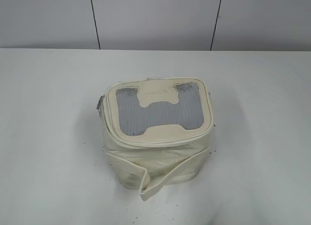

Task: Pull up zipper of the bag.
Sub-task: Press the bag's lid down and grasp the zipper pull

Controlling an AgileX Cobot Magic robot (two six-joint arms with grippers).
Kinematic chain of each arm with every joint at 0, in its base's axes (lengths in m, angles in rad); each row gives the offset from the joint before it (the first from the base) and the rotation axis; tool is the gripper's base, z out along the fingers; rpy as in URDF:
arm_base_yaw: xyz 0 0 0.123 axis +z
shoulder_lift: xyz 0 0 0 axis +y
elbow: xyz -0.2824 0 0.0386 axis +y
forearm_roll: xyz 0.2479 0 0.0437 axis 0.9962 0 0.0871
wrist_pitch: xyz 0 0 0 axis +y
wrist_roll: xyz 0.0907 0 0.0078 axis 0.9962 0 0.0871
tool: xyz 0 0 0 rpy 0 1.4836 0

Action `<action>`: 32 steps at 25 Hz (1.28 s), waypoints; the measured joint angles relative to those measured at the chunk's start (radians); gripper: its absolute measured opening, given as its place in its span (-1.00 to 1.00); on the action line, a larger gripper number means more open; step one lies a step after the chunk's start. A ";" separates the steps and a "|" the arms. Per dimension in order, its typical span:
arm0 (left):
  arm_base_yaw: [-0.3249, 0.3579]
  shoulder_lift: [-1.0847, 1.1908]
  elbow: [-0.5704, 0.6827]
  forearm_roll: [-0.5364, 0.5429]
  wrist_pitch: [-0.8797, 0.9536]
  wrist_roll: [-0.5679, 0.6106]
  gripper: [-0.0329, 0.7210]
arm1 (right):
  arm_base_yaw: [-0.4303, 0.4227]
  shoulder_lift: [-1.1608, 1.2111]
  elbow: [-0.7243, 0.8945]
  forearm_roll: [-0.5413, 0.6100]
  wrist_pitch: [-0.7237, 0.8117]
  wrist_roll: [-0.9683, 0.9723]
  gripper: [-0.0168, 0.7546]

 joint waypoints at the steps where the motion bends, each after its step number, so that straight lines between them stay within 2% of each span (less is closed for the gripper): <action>1: 0.000 0.000 0.000 0.000 0.000 0.000 -0.26 | 0.000 0.000 0.000 0.000 0.000 0.000 0.56; 32: 0.000 0.000 0.000 0.000 0.000 0.000 -0.26 | 0.000 0.000 0.000 0.000 0.000 0.000 0.56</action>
